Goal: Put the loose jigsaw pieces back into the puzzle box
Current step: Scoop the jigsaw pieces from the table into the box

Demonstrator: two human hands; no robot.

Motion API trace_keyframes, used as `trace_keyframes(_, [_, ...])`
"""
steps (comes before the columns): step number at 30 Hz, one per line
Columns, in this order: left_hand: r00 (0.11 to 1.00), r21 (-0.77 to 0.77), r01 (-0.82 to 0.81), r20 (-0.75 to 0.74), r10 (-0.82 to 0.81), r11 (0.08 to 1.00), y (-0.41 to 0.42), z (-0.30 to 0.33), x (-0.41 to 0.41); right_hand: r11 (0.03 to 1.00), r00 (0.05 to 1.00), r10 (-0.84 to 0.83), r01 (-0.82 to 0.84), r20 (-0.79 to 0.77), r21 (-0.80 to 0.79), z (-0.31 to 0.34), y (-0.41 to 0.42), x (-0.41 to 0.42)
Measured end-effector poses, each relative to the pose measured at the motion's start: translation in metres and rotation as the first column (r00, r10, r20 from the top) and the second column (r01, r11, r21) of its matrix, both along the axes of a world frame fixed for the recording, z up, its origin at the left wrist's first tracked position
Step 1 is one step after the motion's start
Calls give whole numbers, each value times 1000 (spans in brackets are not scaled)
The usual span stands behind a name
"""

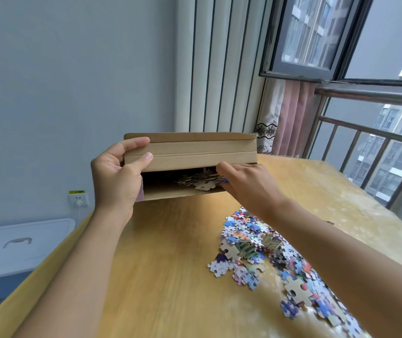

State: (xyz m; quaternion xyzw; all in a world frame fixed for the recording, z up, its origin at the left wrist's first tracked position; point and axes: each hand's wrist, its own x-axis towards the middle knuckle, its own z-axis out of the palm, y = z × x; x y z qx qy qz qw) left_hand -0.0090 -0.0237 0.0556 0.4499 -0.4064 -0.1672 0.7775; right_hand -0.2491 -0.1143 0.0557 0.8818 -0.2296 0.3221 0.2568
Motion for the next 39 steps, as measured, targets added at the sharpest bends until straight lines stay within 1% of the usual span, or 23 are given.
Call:
trace_keyframes(5, [1000,-8,8,-7,-9,1000,1,0,-1,999,998,50,-49,32,-14,2,-2,-5])
trace_keyframes(11, [1000,-9,6,-12,-7,1000,0,-2,-2,999,999,-12,10,-53,-46,5,-2,-11])
trace_keyframes(14, [1000,-4,-1,2,1,1000,1,-3,-3,997,996,-64,61,-68,-51,5,-3,-11])
trace_keyframes(21, [999,14,-23,23,23,1000,6,-2,-8,985,981,-150,159,-122,73,-8,-8,-13])
trace_keyframes(25, [1000,21,-22,21,21,1000,7,-3,-10,943,959,-189,237,-209,233,0,2,-12])
trace_keyframes(27, [1000,16,-22,15,22,1000,6,-3,-10,925,970,-164,214,-181,313,7,10,-15])
trace_keyframes(30, [1000,8,-25,12,25,1000,4,-3,-9,946,992,-113,124,-55,300,10,30,-23])
trace_keyframes(31, [1000,9,-25,11,25,1000,4,-4,-9,946,995,-90,100,-46,308,7,38,-24])
trace_keyframes(32, [1000,13,-25,12,25,1000,4,-4,-8,939,995,-73,90,-65,331,3,46,-23])
trace_keyframes(35, [1000,25,-22,23,21,999,5,-3,-9,909,984,-82,138,-156,392,-12,58,-18])
trace_keyframes(39, [1000,23,-23,21,22,999,7,-4,-10,896,975,-131,193,-179,400,-14,48,-15])
